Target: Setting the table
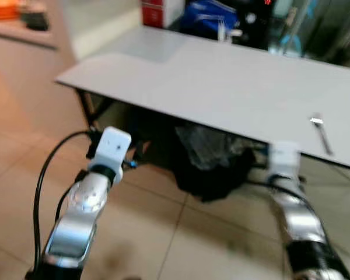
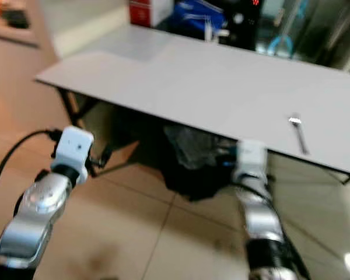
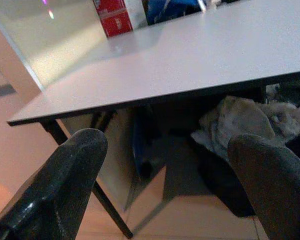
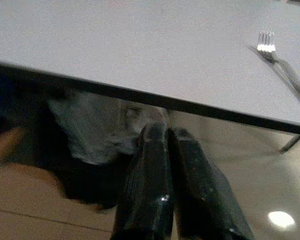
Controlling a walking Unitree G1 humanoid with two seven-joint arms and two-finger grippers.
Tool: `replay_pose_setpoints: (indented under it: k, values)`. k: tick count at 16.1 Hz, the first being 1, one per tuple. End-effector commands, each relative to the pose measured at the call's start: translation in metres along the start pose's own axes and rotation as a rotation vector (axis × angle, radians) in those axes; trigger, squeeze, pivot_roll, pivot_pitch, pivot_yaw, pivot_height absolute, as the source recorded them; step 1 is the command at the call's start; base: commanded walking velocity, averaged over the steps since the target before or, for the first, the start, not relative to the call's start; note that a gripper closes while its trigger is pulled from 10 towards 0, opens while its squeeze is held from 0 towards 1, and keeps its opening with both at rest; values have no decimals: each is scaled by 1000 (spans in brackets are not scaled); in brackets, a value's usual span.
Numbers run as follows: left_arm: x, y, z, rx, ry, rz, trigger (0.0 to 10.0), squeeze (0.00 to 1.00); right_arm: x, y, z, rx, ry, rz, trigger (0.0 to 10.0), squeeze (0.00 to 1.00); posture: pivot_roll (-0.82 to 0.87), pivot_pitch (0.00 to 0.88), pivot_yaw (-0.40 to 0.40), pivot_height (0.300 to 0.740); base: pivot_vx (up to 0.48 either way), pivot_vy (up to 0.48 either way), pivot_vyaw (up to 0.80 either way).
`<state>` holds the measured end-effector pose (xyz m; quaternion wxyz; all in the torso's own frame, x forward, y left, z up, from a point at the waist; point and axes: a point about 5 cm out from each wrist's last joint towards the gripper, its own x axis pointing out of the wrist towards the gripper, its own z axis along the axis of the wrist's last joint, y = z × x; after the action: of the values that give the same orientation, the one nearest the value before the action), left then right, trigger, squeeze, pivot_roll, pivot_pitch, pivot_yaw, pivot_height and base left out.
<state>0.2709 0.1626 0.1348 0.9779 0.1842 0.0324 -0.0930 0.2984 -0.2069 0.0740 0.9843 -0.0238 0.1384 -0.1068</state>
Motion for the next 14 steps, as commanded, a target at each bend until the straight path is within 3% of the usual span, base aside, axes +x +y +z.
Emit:
replay_pose_setpoints:
  k: [1,2,5,9,14]
  values:
    - [-6,4,-16,1,25,-2,10000,0,-4,4,10,48,-52,50,10000,0,-13,0,-57,740,0,480,0]
    - [-13,10,-26,13,56,27,10000,0,-6,4,8,44,-55,36,10000,0,-12,0,-66,740,0,480,-800]
    - [-16,28,-28,11,85,128,10000,0,-9,30,9,29,-71,101,10000,0,1,0,-71,740,0,480,-800]
    - [-12,25,-15,-2,37,122,10000,0,-10,42,13,77,-82,146,10000,0,15,0,-69,740,0,480,-800]
    - [-10,26,-15,9,41,132,10000,0,-8,46,16,92,-79,152,10000,0,19,0,-72,740,0,480,-800]
